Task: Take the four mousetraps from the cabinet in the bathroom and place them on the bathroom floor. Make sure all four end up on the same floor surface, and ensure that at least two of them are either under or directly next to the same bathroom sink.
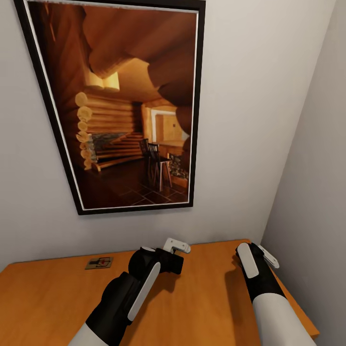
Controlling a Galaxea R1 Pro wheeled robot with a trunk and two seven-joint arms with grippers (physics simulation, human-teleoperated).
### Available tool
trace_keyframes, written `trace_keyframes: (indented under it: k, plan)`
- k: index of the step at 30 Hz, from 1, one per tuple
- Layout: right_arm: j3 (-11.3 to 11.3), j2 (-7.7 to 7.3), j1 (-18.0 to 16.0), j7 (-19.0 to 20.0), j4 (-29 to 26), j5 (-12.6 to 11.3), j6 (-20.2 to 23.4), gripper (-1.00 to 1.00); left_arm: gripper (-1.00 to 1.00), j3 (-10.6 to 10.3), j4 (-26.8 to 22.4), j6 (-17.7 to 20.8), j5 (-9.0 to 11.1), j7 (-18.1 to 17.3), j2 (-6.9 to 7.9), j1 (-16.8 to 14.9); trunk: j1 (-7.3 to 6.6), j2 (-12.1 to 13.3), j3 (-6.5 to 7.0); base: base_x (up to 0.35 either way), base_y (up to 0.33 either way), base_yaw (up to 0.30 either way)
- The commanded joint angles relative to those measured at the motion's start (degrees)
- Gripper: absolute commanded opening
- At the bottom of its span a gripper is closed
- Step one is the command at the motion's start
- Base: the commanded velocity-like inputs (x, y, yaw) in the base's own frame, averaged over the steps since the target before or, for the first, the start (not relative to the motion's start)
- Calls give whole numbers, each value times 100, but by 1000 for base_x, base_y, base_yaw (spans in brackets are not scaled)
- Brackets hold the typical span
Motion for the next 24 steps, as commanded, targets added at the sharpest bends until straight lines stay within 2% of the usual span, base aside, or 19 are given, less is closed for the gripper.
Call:
trace_keyframes:
  k: [1, 24]
  plan:
    - [-15, 2, -2, -22, -7, -47, 33, 100, -100, -3, -5, 25, 20, 23, 0, -6, 2, -6, -11, 0, 0, 0]
    - [-15, 2, -2, -22, -11, -39, 37, 100, -100, -3, -5, 25, 20, 23, 0, -6, 2, -6, -11, 0, 0, 0]
